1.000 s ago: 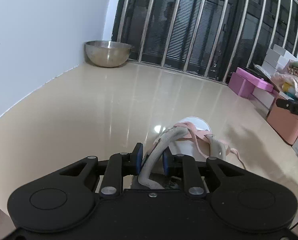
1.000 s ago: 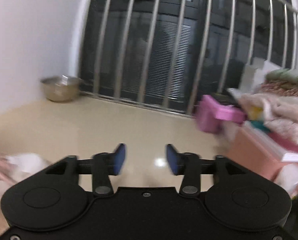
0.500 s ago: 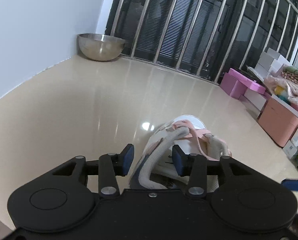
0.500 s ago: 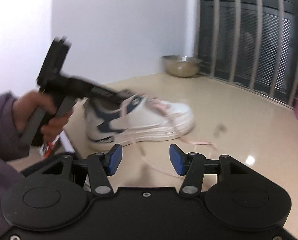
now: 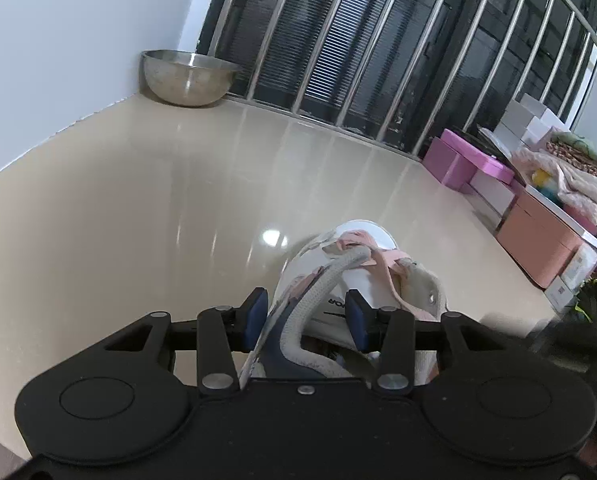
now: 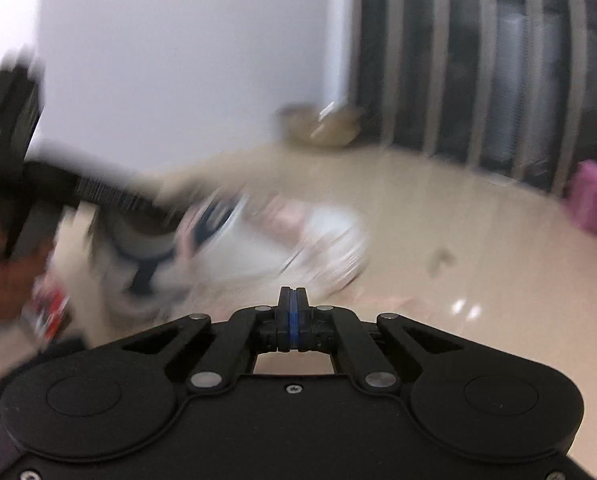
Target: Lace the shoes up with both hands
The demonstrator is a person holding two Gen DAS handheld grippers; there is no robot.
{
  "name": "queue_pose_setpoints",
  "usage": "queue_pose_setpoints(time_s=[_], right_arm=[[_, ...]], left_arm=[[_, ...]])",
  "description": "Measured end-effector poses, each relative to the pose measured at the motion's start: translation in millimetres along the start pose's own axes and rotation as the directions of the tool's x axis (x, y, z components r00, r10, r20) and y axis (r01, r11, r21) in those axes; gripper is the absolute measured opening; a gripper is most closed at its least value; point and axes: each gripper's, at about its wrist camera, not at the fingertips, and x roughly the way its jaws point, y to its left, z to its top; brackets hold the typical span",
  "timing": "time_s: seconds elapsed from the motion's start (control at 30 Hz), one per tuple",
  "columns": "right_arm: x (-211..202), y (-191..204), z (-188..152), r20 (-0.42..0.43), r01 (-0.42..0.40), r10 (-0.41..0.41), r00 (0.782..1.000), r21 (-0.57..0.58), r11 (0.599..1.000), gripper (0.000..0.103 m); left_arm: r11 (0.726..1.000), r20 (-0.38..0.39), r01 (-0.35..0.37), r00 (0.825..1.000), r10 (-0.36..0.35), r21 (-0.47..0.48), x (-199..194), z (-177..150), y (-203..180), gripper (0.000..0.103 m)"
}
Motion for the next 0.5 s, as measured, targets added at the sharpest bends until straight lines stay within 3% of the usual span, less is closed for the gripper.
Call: queue_pose_setpoints(time_s=[0.13, 0.17, 0.2, 0.27, 0.33, 0.37, 0.5], right_arm=[[-38.1, -18.7, 34.3, 0.147, 0.016, -0.027, 0.989, 0.076, 0.997, 0.002], [-40.0, -21.9, 40.2, 0.127, -0.033, 0.022, 0.992, 0.083, 0.996, 0.008], [-33.2, -23.1, 39.9, 0.06, -0.121, 0.116, 0.991, 0.079, 0.99, 0.027], [-16.0, -19.4, 33.3, -0.091, -0.266, 0.271, 0.958, 0.057, 0.962, 0.058], [-5.9, 0.3, 12.6, -0.193, -0.195, 0.174, 0.966, -0.096, 0.976, 0.051], [-6.2, 2.7, 2.0, -0.204, -0.129, 0.098, 0.974, -0.145, 0.981, 0.05], [-19.8, -34.9, -20.8, -0.265, -0.025, 0.011, 0.964, -0.051, 0.998, 0.049]], left_arm=[[0.998, 0.015, -0.019, 1.0, 0.019, 0.058, -9.0, 0.7, -0.1, 0.043], [0.997, 0.017, -0.024, 1.0, 0.023, 0.068, -9.5, 1.0, -0.3, 0.043], [0.997, 0.018, -0.028, 0.999, 0.026, 0.078, -10.1, 1.3, -0.6, 0.043], [0.998, 0.015, -0.023, 1.0, 0.022, 0.065, -12.0, 0.8, 0.7, 0.043], [0.998, 0.019, -0.03, 0.999, 0.029, 0.061, -15.4, 0.3, 0.9, 0.043], [0.997, 0.025, -0.037, 0.999, 0.036, 0.066, -17.8, 0.0, 0.4, 0.043], [0.989, 0.053, -0.078, 0.996, 0.072, 0.122, -22.5, -1.9, -8.0, 0.043]])
